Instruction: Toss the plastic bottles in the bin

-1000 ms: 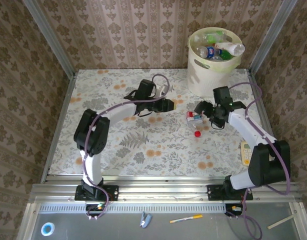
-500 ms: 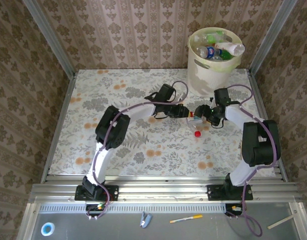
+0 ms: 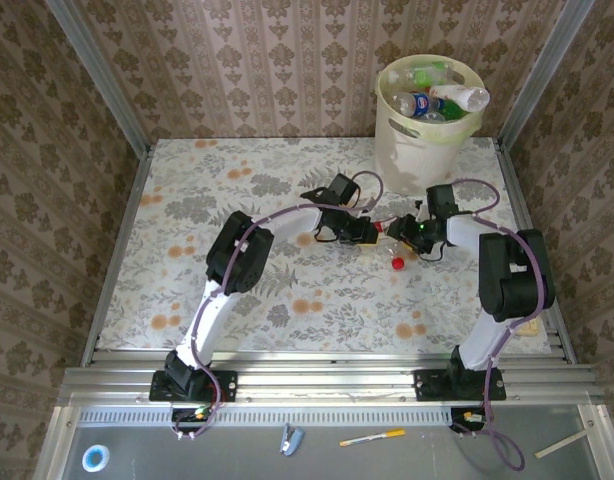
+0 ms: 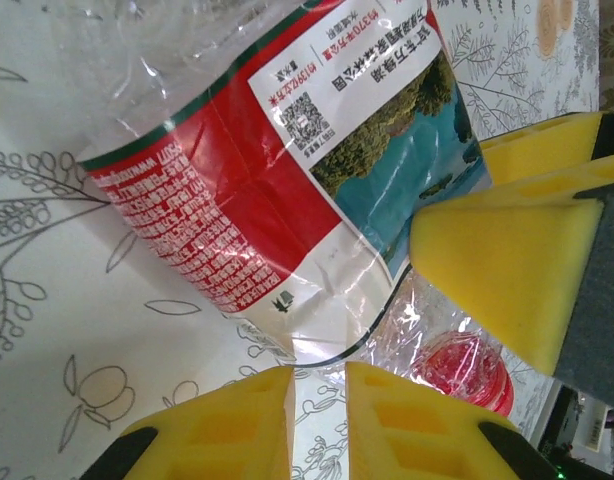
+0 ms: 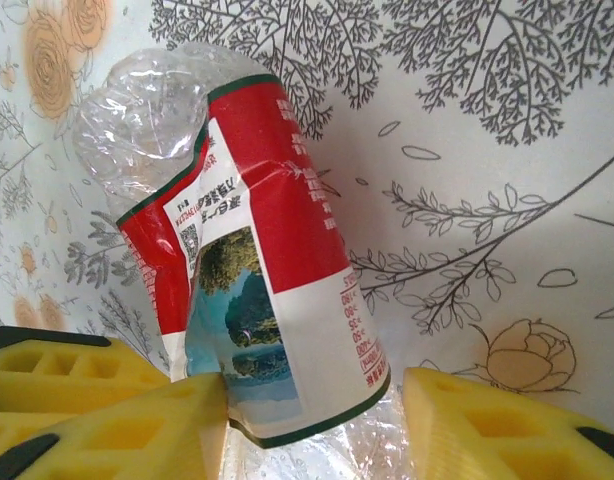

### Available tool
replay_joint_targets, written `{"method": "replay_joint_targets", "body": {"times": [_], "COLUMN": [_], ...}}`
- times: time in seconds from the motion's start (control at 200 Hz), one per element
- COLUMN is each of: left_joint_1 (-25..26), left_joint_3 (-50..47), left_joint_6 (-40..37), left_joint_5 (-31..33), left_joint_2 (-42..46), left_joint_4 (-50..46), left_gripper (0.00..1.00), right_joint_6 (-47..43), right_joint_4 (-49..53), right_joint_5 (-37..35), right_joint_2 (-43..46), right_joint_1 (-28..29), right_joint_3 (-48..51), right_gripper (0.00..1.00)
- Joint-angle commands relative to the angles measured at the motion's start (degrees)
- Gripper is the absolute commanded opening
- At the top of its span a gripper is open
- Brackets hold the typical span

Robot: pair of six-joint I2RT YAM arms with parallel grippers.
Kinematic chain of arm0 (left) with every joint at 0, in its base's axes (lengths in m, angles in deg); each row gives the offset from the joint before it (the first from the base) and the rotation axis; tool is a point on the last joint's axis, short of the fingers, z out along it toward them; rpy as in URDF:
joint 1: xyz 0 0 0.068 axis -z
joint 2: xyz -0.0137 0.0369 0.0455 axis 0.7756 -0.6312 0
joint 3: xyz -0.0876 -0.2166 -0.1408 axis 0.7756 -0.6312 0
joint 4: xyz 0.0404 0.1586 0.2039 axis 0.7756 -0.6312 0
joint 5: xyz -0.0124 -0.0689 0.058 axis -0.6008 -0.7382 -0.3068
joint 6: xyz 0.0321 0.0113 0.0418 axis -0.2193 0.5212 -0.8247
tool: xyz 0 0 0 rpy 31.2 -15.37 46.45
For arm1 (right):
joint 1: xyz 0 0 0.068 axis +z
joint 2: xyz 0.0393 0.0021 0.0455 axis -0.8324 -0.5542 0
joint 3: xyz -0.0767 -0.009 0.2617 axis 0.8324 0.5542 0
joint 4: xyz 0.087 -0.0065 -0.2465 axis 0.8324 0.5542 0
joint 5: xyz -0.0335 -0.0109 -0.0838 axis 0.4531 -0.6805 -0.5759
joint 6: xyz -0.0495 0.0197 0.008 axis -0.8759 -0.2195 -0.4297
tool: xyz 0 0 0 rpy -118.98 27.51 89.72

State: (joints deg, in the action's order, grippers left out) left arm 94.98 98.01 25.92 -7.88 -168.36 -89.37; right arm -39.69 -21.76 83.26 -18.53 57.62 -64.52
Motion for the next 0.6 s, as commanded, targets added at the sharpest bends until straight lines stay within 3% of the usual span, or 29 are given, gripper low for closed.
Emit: {"method": "replay_joint_targets", "body": {"times": [0.0, 0.2, 0.45, 0.53, 0.595], "left_joint_1": [0.3, -0.2, -2.8, -4.4, -5.9], "left_joint_3": [1.5, 2.3, -2.4, -6.0, -9.0], "left_joint_6": [-3.0, -4.5, -4.4, -3.3, -2.2], "left_joint_5": [0.6, 0.6, -2.4, -3.9, -4.7], "left_joint_2": [-2.4, -2.8, 3.1, 7.8, 12.5], "left_joint_4": [-4.4, -5.2, 1.5, 6.0, 9.7], "left_gripper": [0.19, 0.18, 0.2, 0.24, 0.33], "right_joint_6": [1.9, 3.0, 6.7, 8.6, 11.2], "right_joint_4": [-3.3, -4.6, -4.4, -3.0, -2.5], "right_joint_5": [1.9, 2.9, 1.4, -0.2, -1.4], "right_joint_2": [-2.6, -0.6, 5.5, 8.7, 11.9], "right_joint_1": [0.0, 1.0, 2.5, 2.8, 2.9], "right_joint_3": [1.1, 3.2, 6.7, 7.7, 9.2], "right_gripper": [0.42, 0.26, 0.04, 0.0, 0.0]}}
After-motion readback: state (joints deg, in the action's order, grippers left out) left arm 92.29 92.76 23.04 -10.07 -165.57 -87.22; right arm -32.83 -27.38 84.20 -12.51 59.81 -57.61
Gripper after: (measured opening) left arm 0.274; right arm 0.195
